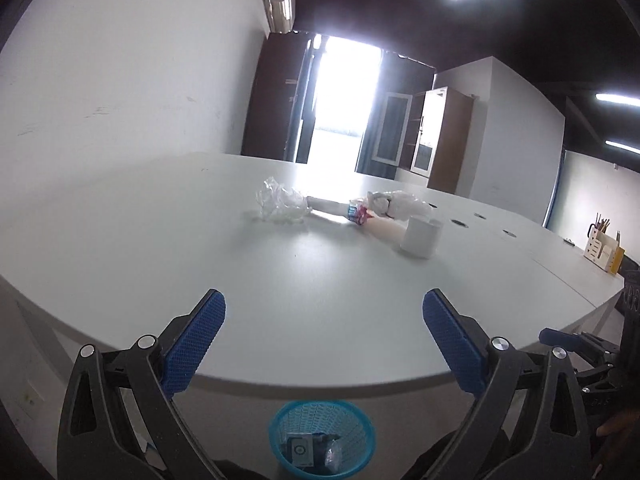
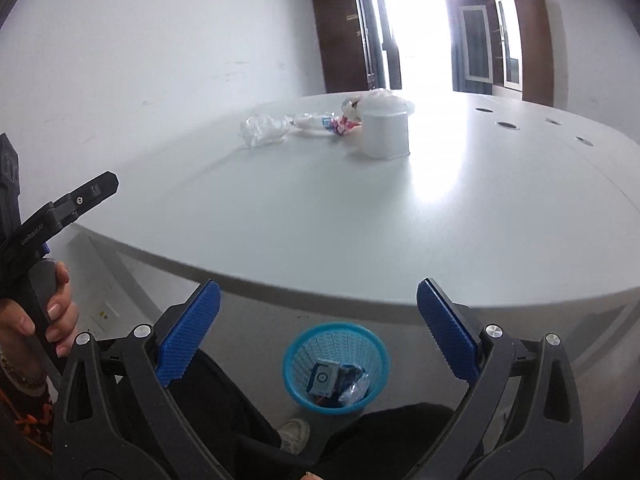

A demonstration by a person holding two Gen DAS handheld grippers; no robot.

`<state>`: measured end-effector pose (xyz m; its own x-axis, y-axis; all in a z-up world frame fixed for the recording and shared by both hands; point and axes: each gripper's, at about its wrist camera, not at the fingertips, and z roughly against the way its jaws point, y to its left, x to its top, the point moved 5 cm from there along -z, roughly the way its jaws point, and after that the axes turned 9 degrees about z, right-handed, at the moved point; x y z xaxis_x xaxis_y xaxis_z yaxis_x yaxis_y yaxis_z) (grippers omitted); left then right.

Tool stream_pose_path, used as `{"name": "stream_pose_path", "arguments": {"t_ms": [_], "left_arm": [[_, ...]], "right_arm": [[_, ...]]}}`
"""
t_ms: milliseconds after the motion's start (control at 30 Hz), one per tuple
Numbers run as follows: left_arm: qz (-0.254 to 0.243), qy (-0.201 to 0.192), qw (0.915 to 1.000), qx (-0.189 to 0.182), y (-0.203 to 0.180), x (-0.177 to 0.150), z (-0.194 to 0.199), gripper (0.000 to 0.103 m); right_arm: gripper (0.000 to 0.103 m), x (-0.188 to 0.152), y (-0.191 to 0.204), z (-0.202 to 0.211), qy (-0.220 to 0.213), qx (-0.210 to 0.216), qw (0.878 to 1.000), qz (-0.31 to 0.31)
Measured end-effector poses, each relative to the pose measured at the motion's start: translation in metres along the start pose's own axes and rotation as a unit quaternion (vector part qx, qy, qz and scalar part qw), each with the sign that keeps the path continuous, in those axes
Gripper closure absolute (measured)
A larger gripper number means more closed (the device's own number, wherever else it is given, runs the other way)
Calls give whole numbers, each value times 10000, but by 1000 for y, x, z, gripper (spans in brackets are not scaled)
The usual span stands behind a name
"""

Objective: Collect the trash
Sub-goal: 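Raise both tools and move back toward the remaining trash on the table, then grasp the clear plastic bag with the left tool while the right tool grasps the white cup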

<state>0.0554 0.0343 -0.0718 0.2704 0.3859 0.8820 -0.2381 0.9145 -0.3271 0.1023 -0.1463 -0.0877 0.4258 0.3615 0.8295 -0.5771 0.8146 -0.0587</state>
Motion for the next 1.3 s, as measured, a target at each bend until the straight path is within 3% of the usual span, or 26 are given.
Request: {"name": "stream_pose_path", "arguments": {"t_ms": [67,167,267,467,567,700,833,967,1067,1133,1200,1300], "left_arm": [[69,47,10000,-19,-1,13,-16,6],[-261,192,9990,312,-5,28,-43,6],[-542,653,9946,605,-1,34,-80,6],[-266,1114,9922,495,6,56,-128,6],[67,913,9931,729,14,79,-145,6],[562,871,9922,686,23,110,-180,6],[415,1072,9897,850,29,134,-236,6],[347,1654,9811,940,47,145,-293,6],[248,1538,9841,855,55,145,-303,6],[264,1675,9821,823,58,143,-306,6],[264,1553,9861,520,57,151,-301,6],[74,1760,9818,716,64,143,-306,6]], "right_arm": [[9,17,-7,-7,-49,6,10000,-55],[9,40,-18,-17,-120,-129,9998,1],[9,60,-29,-30,-157,-277,9994,96],[9,89,-58,-62,-103,-112,9994,-322],[9,101,-72,-82,-14,-21,9985,-540],[9,114,-81,-104,136,-56,9984,-550],[9,124,-90,-122,304,-199,9985,-416],[9,133,-101,-136,420,-254,9979,-414],[9,138,-110,-152,533,-337,9973,-371],[9,142,-111,-161,573,-340,9972,-342],[9,148,-110,-168,539,-358,9974,-316],[9,154,-108,-179,567,-363,9973,-292]]}}
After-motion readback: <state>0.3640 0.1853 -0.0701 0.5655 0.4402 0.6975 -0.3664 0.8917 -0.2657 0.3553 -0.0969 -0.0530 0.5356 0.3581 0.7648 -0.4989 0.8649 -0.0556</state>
